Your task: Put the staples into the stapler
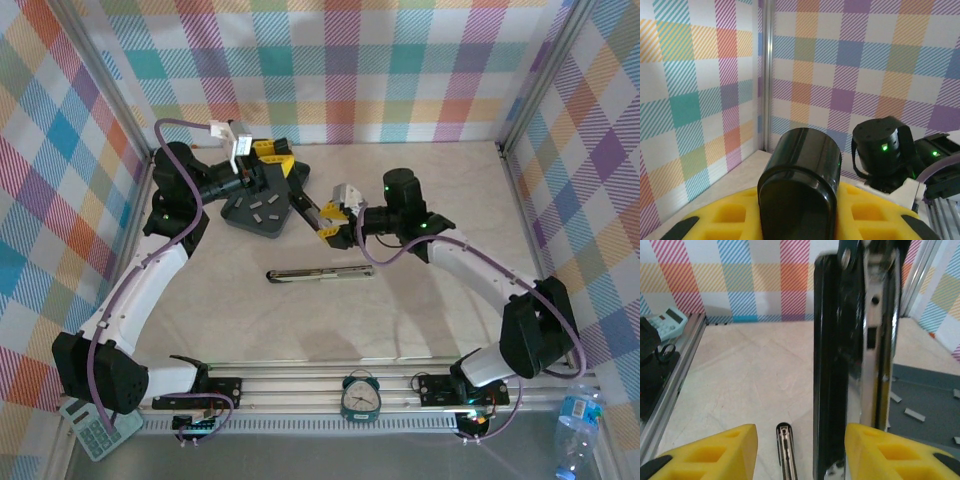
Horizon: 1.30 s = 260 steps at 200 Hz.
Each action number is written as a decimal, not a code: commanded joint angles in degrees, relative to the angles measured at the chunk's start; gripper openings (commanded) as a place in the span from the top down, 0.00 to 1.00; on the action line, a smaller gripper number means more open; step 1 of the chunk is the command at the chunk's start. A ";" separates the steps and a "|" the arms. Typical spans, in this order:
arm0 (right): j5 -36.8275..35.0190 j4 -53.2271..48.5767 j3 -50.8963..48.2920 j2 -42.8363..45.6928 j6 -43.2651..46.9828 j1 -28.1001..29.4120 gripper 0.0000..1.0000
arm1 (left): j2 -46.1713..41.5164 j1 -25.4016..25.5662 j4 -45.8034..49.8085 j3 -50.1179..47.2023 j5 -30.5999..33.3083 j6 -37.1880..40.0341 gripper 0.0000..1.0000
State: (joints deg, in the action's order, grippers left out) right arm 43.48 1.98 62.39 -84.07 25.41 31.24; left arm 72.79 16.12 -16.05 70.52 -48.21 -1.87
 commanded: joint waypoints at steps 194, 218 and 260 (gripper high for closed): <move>-0.62 5.97 -6.92 7.20 -4.16 -2.85 0.44 | 1.63 1.63 -12.24 -4.49 1.03 -3.73 1.00; -0.53 3.38 -4.40 4.84 -3.11 -2.83 0.43 | 1.53 1.72 -14.41 -5.24 0.99 -5.02 1.00; 0.73 3.98 -2.24 -0.01 -3.62 -1.67 0.46 | 2.57 2.20 -18.39 -5.55 1.69 -9.45 1.00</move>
State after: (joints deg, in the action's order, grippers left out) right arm 42.63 6.98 58.30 -81.84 20.67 28.51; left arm 75.20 17.30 -25.93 64.71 -46.41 -7.75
